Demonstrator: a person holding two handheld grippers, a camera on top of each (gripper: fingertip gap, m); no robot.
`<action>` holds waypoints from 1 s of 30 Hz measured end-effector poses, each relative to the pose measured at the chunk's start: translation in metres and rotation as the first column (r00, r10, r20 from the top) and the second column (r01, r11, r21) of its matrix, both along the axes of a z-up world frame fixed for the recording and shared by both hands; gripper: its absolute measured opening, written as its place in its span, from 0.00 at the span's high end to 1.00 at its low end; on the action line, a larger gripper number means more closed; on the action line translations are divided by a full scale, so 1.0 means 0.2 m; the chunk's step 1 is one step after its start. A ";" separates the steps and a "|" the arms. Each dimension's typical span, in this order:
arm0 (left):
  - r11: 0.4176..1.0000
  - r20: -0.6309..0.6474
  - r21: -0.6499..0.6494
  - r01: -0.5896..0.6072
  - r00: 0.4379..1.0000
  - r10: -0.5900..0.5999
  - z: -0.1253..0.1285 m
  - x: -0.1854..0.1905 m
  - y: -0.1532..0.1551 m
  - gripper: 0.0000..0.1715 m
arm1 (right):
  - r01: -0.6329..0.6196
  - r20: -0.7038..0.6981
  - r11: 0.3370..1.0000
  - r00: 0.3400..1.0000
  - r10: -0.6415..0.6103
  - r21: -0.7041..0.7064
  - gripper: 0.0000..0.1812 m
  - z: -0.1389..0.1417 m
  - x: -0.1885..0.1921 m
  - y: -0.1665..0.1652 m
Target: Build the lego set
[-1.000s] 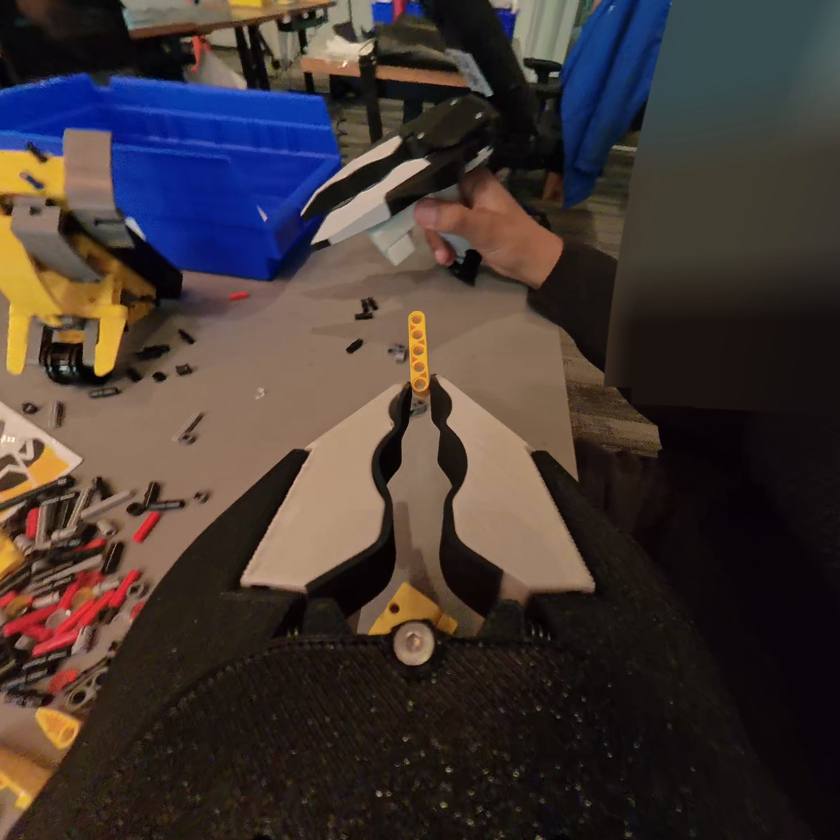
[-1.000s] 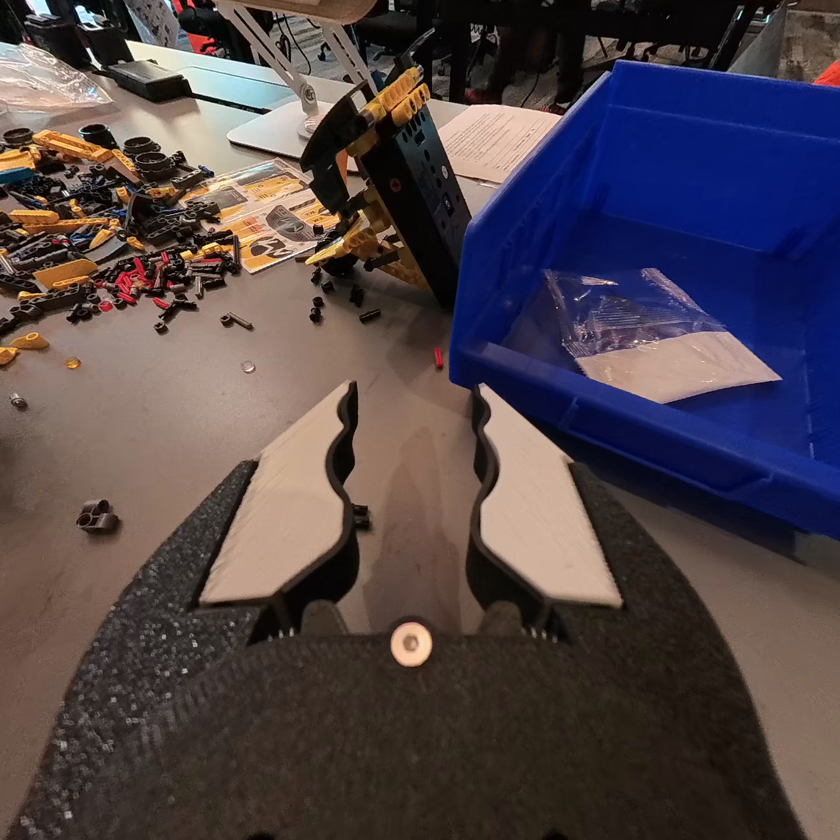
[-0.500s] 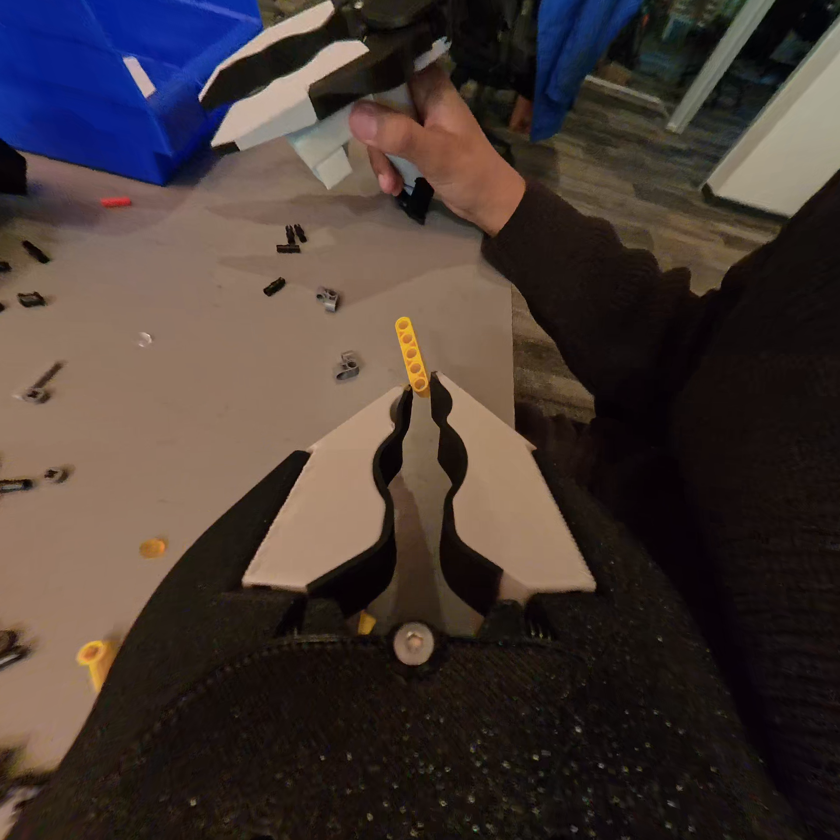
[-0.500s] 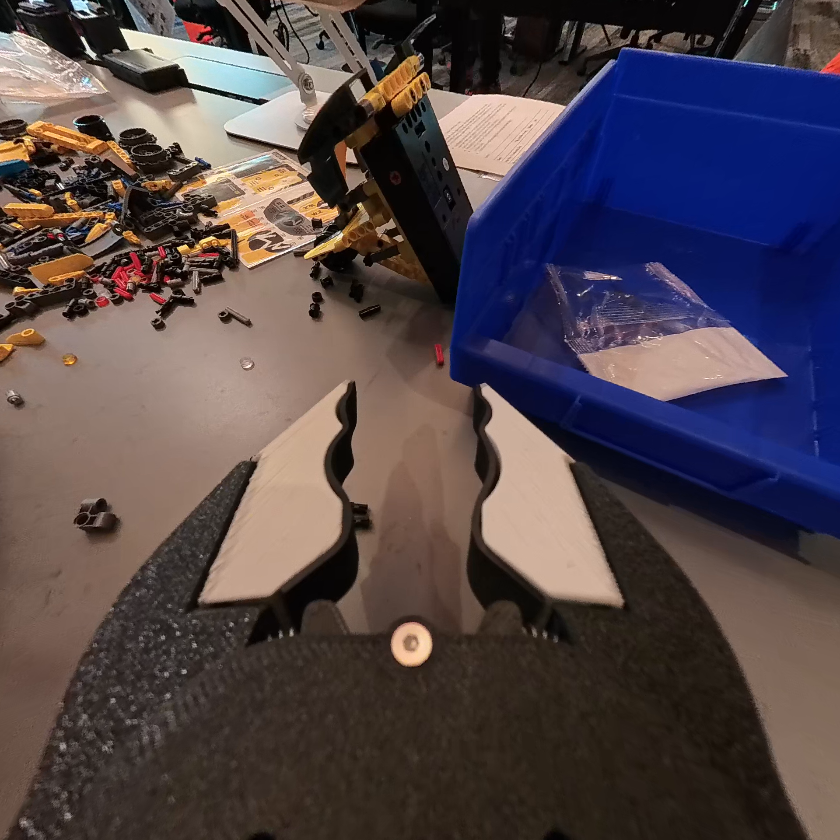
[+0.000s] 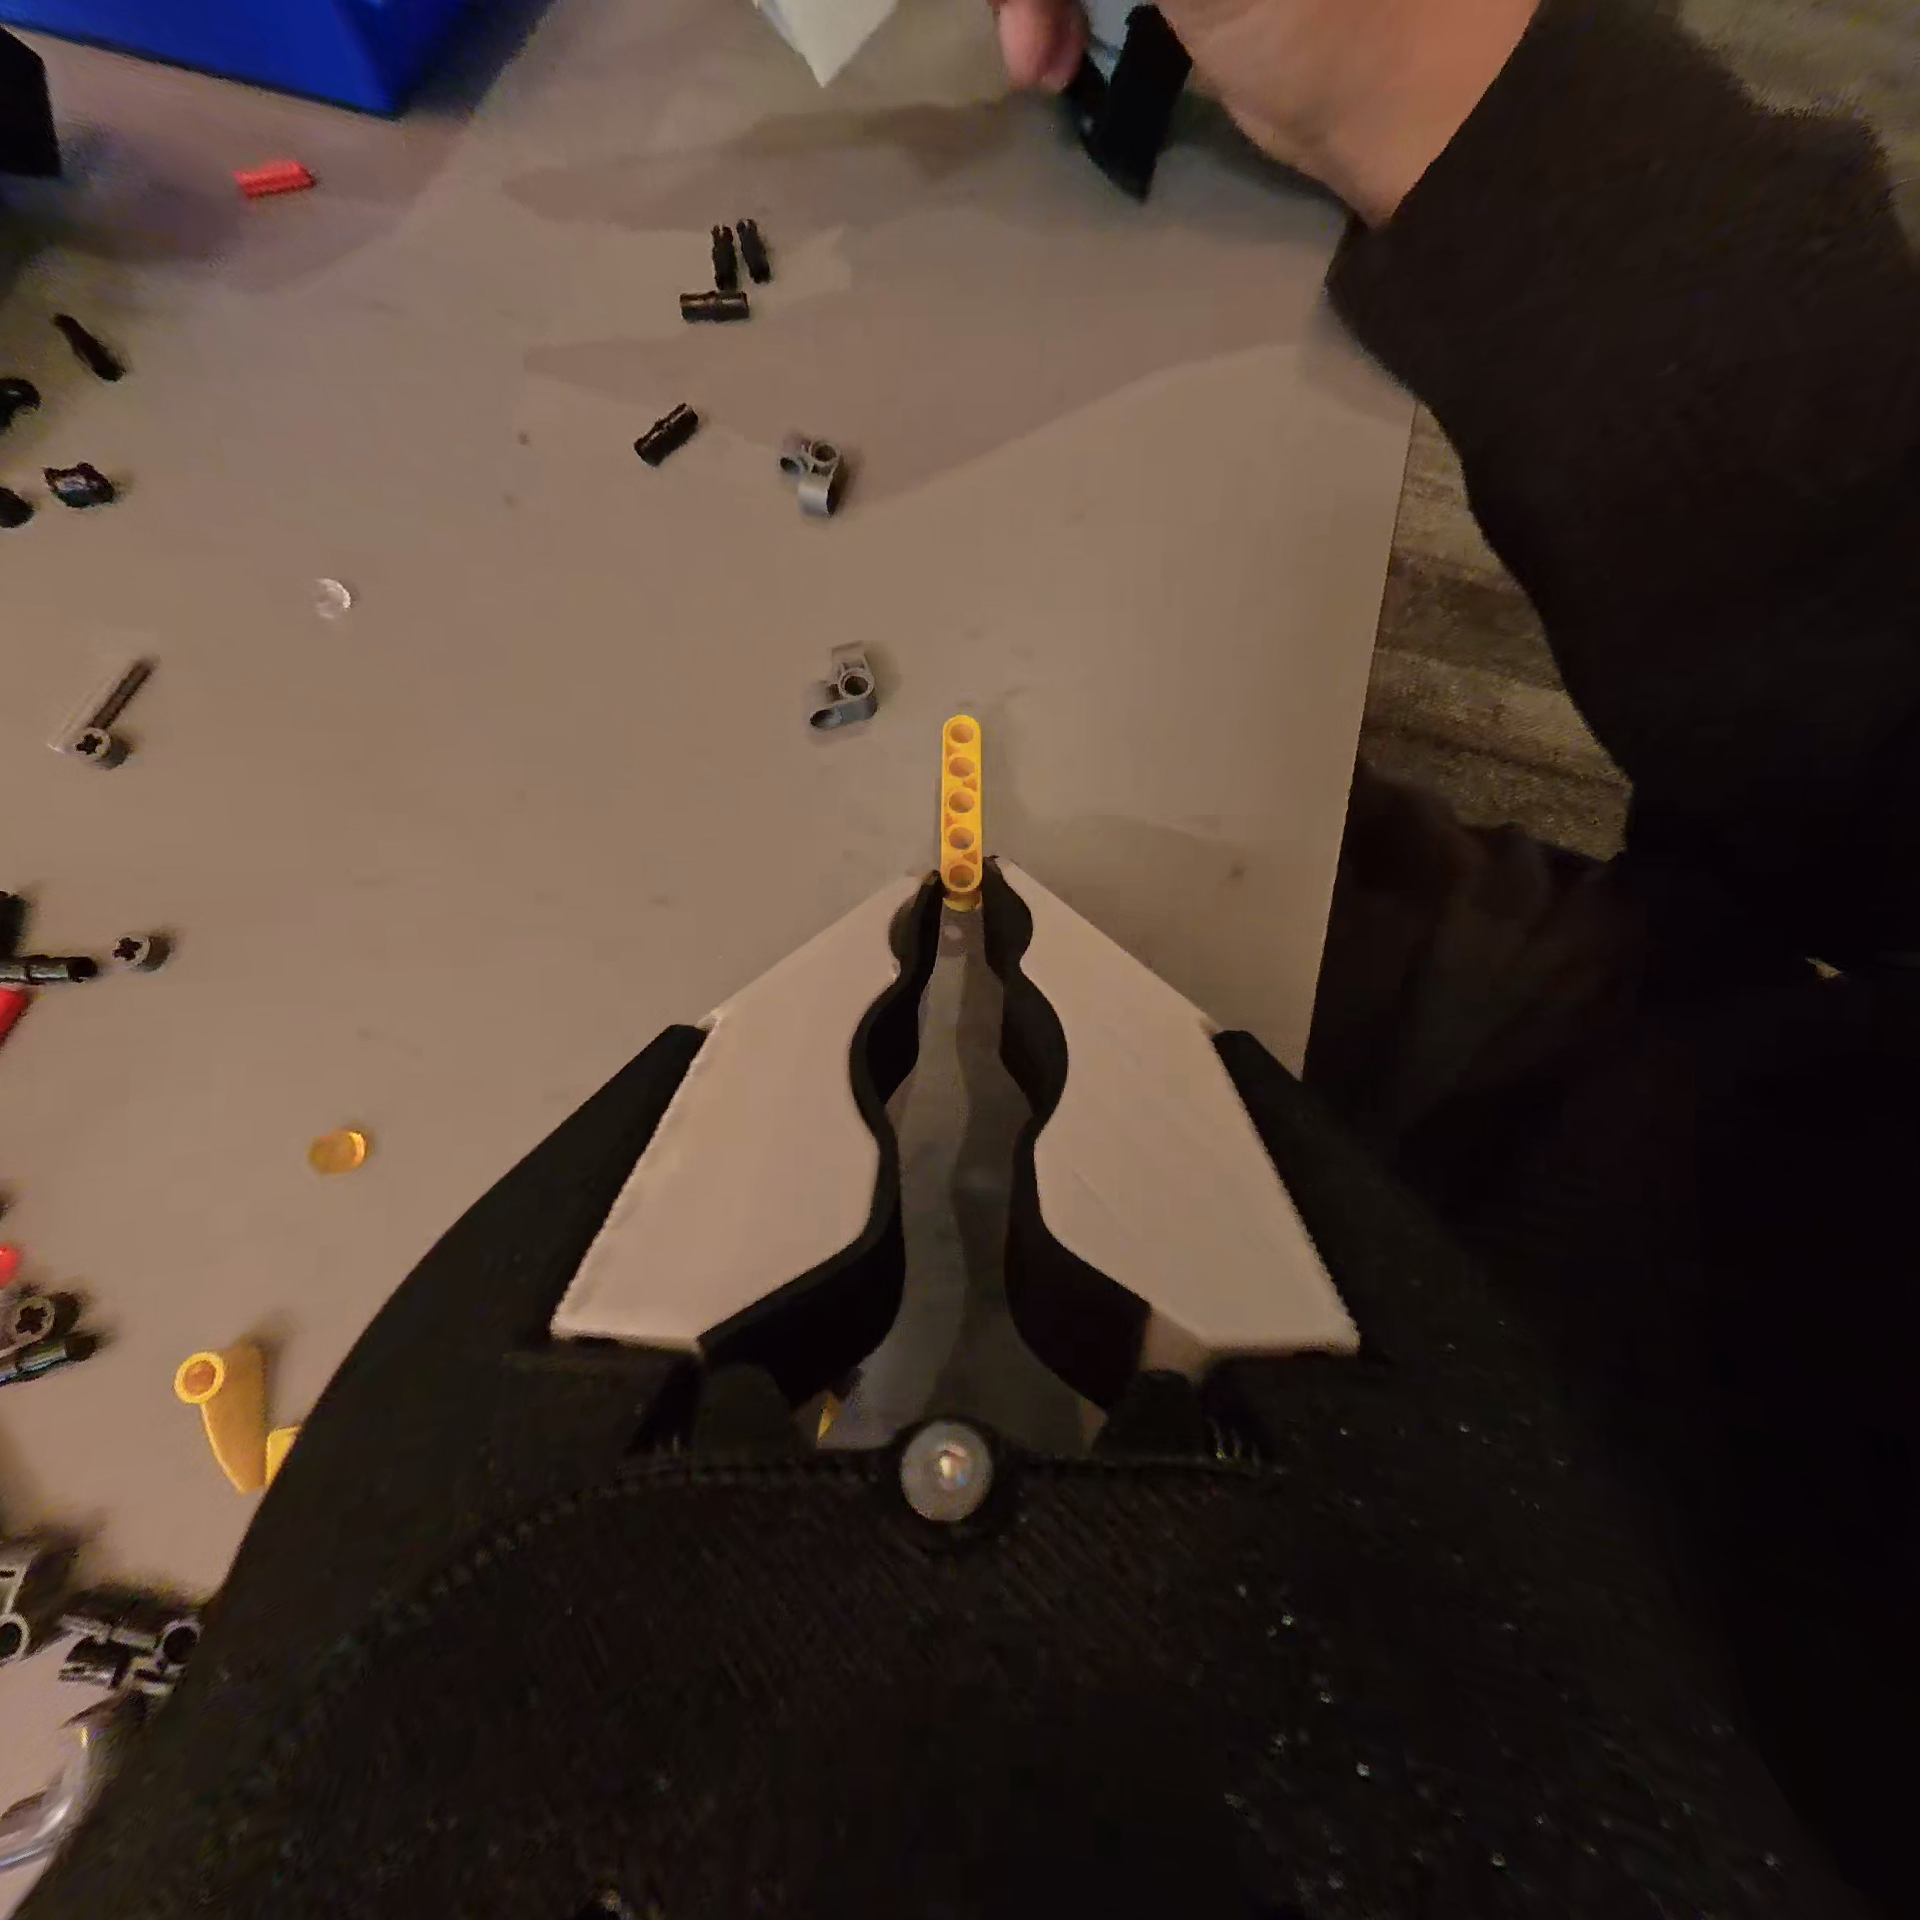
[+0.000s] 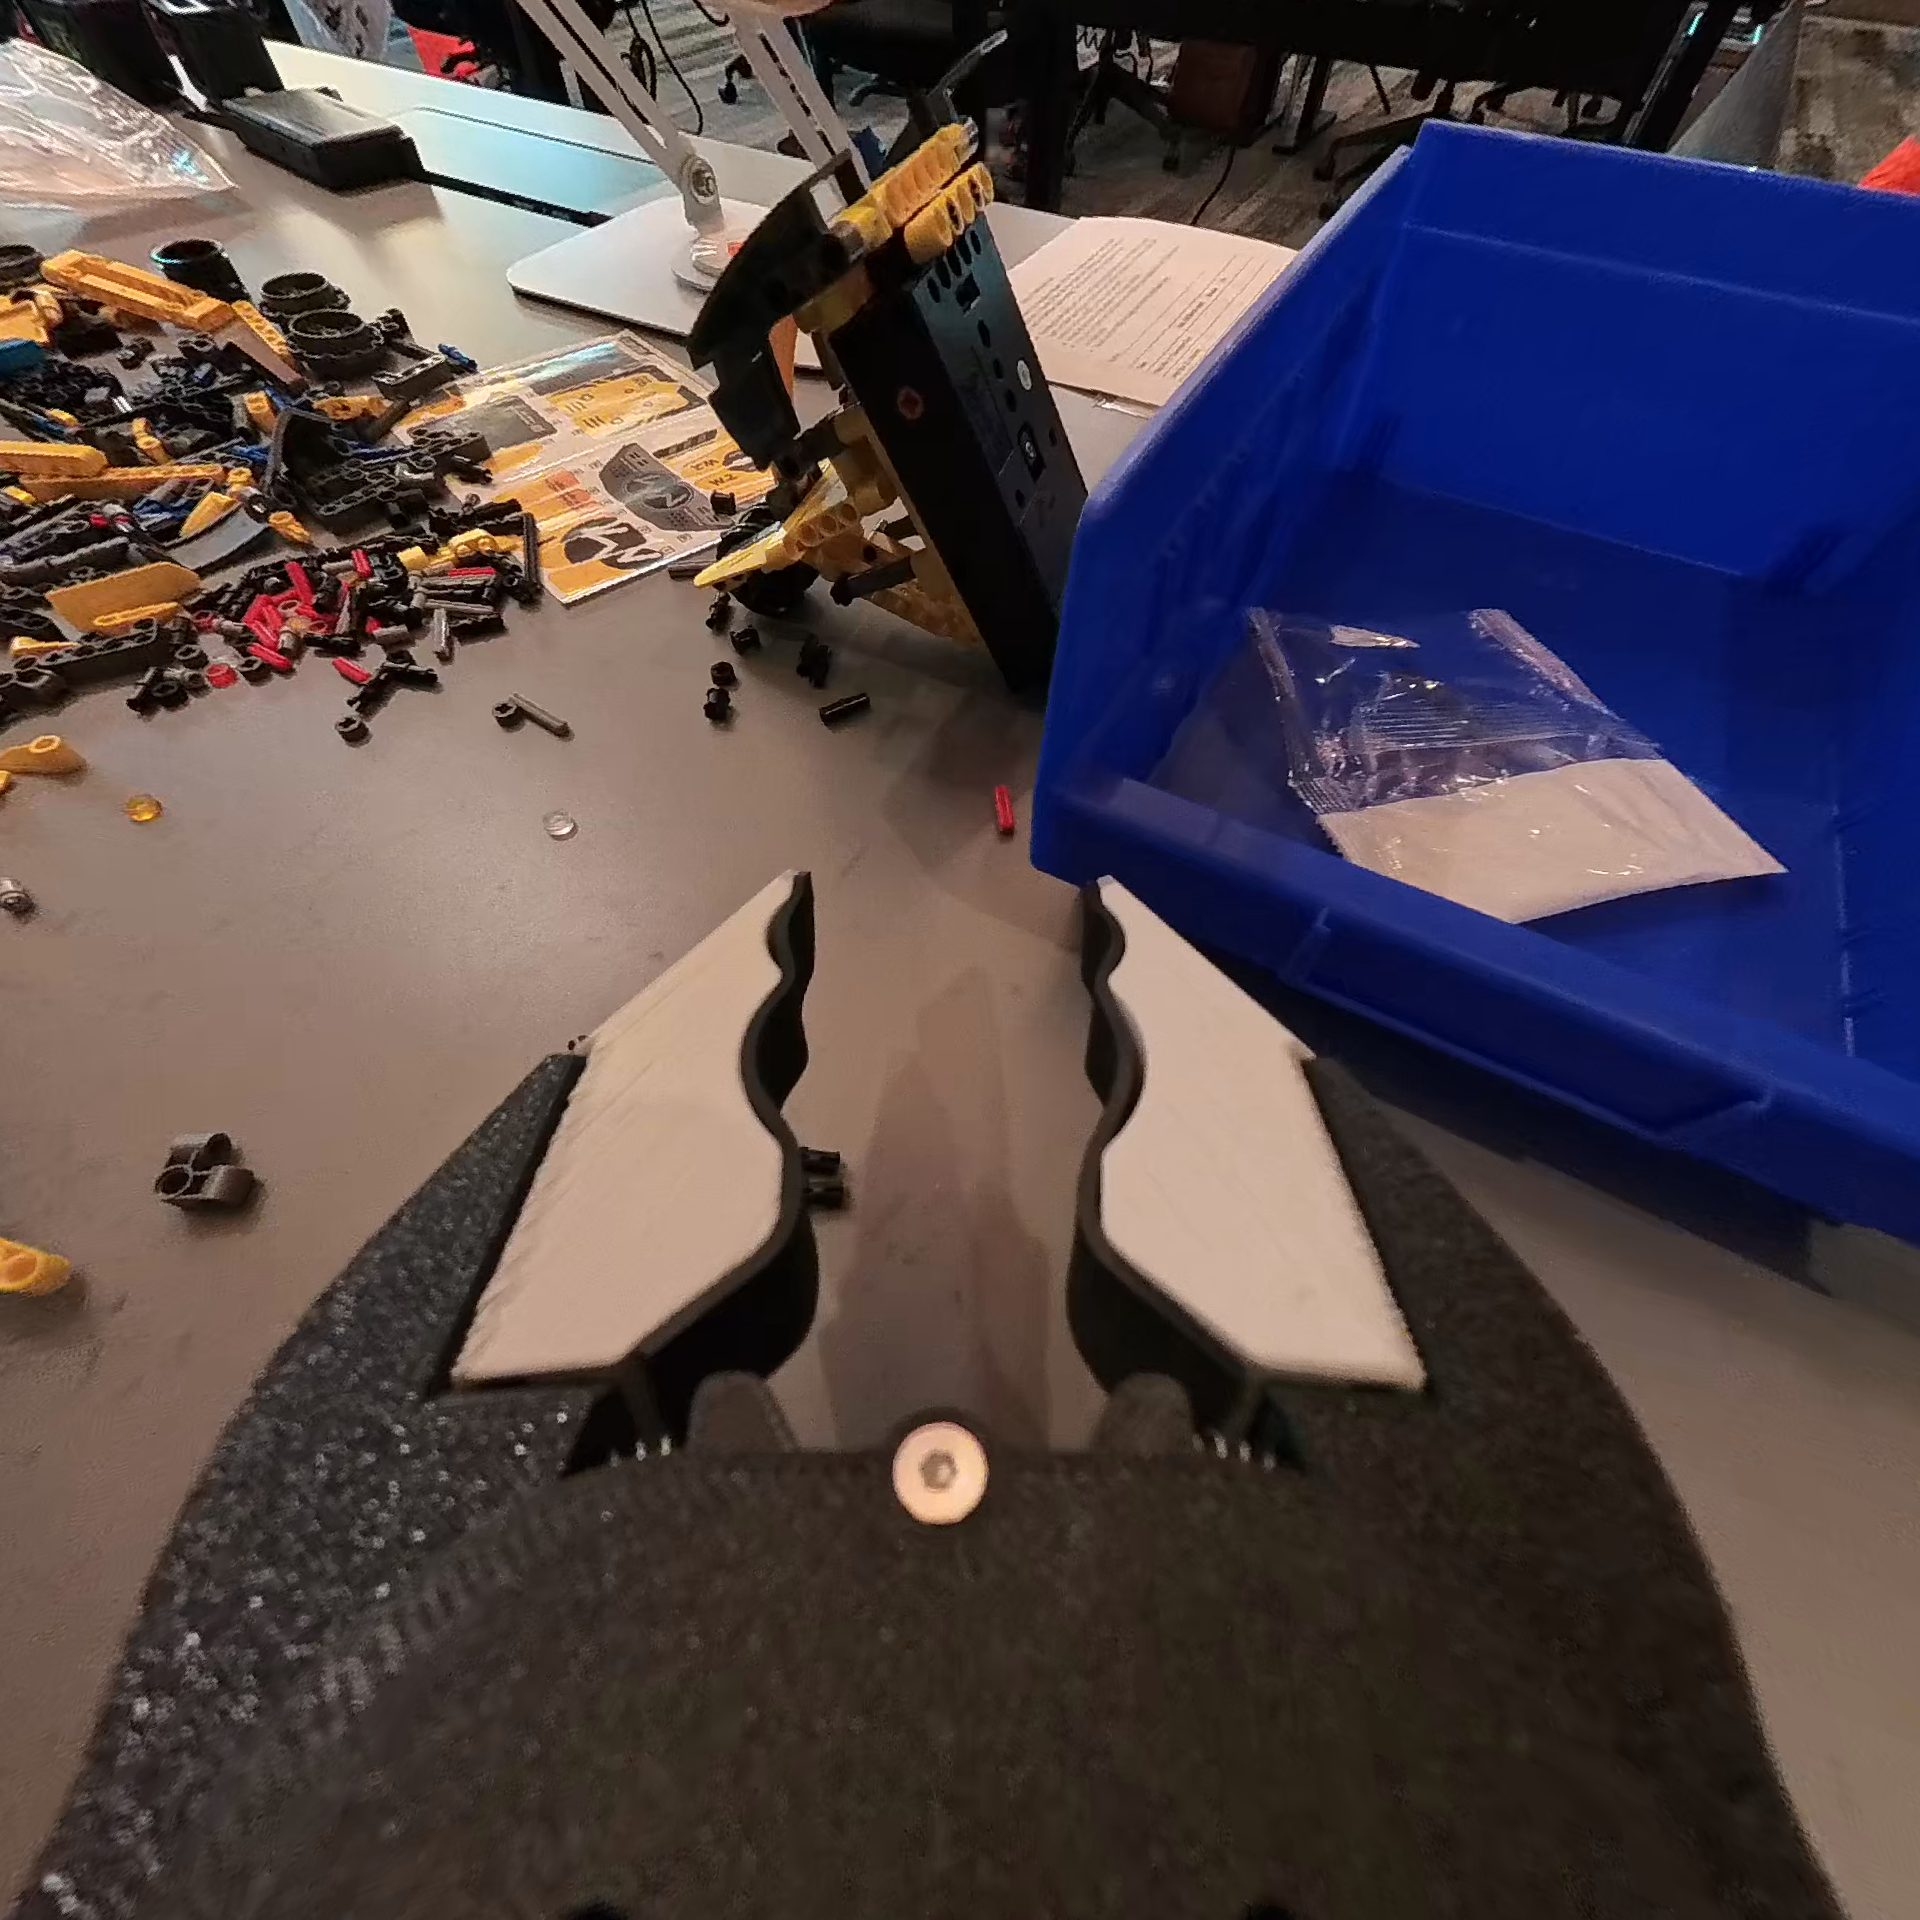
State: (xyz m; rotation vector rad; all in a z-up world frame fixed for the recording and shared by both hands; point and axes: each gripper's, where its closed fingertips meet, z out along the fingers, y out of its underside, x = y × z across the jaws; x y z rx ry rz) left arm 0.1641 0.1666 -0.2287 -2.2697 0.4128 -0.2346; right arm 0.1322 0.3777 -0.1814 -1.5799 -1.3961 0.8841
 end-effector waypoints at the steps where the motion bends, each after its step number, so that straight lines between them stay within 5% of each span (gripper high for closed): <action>1: 1.000 -0.015 -0.005 0.000 1.000 0.000 -0.01 -0.01 0.00 0.97 | 0.000 -0.002 1.000 1.000 0.000 0.001 0.72 0.00 0.00 0.00; 17: 0.999 0.005 -0.039 -0.001 1.000 0.001 -0.03 -0.10 -0.02 0.97 | -0.001 -0.022 1.000 1.000 0.001 0.006 0.72 0.02 0.01 0.00; 24: 0.999 -0.008 -0.031 0.021 1.000 -0.022 -0.03 -0.09 -0.02 0.89 | 0.014 -0.066 1.000 0.998 -0.014 -0.011 0.74 0.05 0.02 0.02; 30: 0.999 0.002 -0.035 0.024 1.000 -0.024 -0.03 -0.08 -0.02 0.88 | 0.091 -0.023 0.991 0.996 -0.089 0.102 0.79 0.04 0.14 0.11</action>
